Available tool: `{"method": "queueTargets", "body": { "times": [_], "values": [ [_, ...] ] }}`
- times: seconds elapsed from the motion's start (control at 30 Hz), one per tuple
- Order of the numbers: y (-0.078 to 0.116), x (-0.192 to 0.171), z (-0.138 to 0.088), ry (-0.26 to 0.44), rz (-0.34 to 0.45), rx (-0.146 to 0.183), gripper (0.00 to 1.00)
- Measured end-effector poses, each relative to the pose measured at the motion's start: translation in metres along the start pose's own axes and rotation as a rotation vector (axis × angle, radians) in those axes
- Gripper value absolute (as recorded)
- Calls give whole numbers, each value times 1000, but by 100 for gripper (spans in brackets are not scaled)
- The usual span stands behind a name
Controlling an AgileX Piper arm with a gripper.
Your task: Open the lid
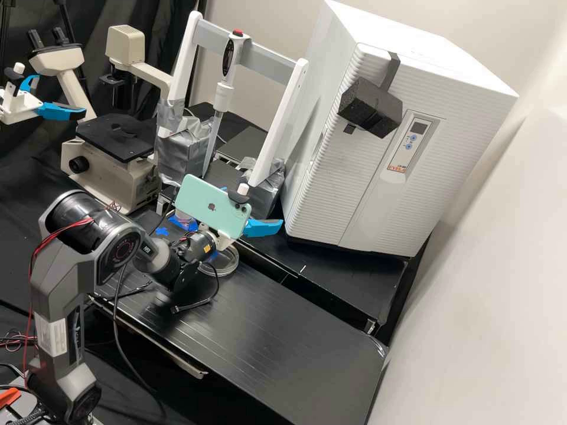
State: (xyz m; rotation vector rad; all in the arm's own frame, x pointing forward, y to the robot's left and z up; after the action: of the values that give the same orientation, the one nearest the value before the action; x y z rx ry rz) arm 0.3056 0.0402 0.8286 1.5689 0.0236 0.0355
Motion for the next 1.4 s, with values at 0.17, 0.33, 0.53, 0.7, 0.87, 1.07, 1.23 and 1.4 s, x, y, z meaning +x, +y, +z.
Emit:
{"method": "queueTargets", "body": {
  "times": [0.17, 0.33, 0.53, 0.7, 0.87, 1.07, 1.23, 1.4],
  "values": [
    [0, 0, 0, 0, 0, 0, 100],
    [0, -3, 3, -6, -2, -3, 100],
    [10, -31, 10, 9, 22, -13, 100],
    [22, -68, 11, 95, 92, -4, 100],
    [19, -102, 16, 131, 76, -4, 100],
    [7, -130, 24, 97, 23, -20, 100],
    [3, -139, 29, 70, 13, -25, 100],
    [6, -140, 32, 56, 21, -33, 100]
  ]
}}
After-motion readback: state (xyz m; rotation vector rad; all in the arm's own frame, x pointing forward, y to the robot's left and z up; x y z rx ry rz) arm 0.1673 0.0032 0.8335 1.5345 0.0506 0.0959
